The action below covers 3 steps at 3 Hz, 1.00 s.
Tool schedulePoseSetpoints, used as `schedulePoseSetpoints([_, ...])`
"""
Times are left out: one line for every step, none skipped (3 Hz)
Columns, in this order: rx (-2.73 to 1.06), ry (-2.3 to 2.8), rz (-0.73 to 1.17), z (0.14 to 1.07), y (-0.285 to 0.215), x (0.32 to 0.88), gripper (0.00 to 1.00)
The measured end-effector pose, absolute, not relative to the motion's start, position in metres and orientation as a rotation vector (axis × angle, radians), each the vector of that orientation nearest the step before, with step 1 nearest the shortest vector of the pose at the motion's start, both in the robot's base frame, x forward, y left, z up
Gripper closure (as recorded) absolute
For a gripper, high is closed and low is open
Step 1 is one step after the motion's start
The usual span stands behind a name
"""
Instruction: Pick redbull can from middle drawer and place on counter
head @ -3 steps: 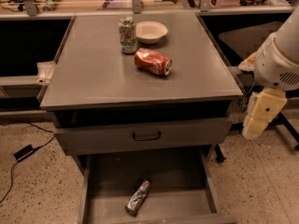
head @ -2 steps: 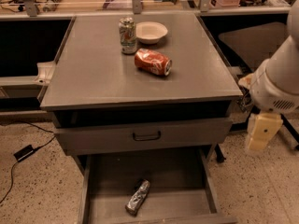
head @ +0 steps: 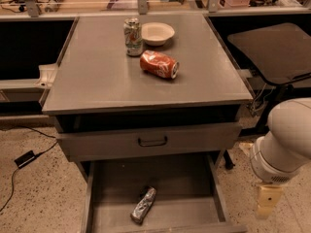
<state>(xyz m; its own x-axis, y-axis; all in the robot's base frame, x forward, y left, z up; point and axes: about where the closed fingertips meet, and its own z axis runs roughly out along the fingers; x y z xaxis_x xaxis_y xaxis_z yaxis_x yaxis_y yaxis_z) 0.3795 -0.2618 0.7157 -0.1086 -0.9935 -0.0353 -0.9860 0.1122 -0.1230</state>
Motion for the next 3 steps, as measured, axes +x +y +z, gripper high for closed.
schedulePoseSetpoints([-2.022,2.259,-0.104,0.716,-0.262,0.380,0.00])
schedulePoseSetpoints([-2.181,2.103,-0.084,0.686,-0.233,0.398,0.00])
schedulePoseSetpoints([-2.424,1.788,-0.155,0.652,-0.191,0.409,0.00])
